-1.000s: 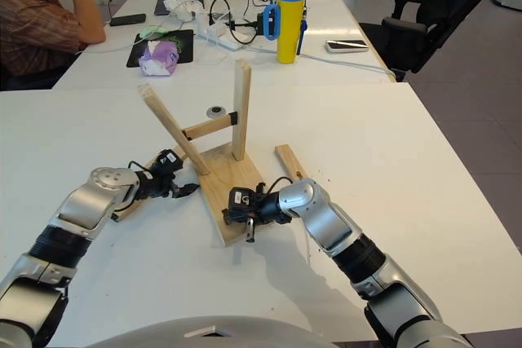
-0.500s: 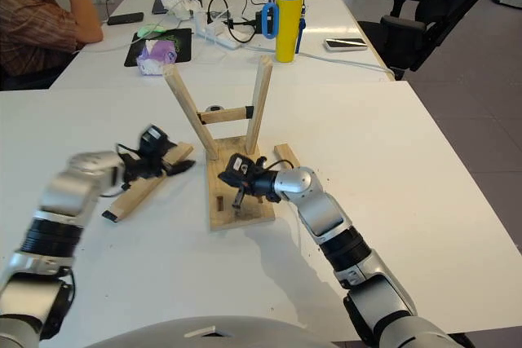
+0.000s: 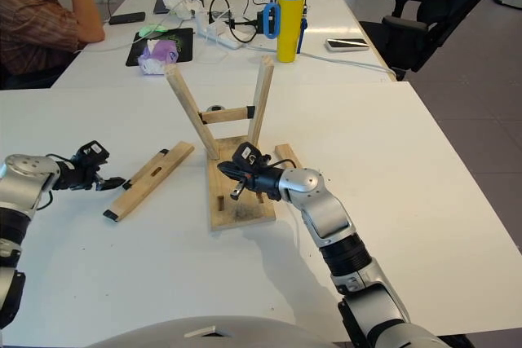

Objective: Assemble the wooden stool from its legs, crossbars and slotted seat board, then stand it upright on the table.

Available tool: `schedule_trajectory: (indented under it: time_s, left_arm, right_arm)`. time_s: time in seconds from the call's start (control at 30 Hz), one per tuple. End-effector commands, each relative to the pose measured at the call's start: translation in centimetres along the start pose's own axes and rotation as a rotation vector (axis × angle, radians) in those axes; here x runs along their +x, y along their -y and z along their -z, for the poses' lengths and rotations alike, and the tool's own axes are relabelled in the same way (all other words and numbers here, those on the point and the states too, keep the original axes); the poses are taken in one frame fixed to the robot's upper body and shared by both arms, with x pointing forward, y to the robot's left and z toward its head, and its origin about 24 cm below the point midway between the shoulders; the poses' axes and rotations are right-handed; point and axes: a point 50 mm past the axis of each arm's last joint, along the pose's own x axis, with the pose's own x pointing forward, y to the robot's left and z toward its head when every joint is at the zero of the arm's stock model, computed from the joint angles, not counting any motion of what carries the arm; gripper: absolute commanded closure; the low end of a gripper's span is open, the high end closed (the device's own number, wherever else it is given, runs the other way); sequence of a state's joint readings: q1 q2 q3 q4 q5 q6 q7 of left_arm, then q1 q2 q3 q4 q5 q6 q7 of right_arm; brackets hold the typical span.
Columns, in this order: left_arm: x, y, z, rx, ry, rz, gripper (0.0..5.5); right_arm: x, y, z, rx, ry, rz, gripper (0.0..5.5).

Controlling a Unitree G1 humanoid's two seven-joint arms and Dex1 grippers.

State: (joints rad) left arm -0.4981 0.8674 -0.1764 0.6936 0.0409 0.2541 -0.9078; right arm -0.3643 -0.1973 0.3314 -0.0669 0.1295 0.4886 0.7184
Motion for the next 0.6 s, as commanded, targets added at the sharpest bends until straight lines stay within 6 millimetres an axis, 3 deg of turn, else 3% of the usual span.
schedule_trajectory:
  time_s: [0.03,0.2,0.43,0.6]
  left_arm:
    - [0.2,0.5,-0.3,-0.037,0.049,0.088,1.58]
    - [-0.1,1.0,-0.8,-0.062,0.086,0.157,1.58]
    - [-0.6,0.7,0.1,-0.075,0.034,0.117,1.58]
    - [-0.7,0.8,-1.2,-0.176,0.141,0.125,1.58]
  right_arm:
    - [0.2,0.0,0.5,0.013,-0.018,0.004,5.5]
    - [0.3,-0.2,0.5,0.016,-0.02,0.003,5.5]
    - [0.3,-0.3,0.6,0.017,-0.025,0.005,5.5]
    - [0.3,-0.2,0.8,0.018,-0.032,0.012,5.5]
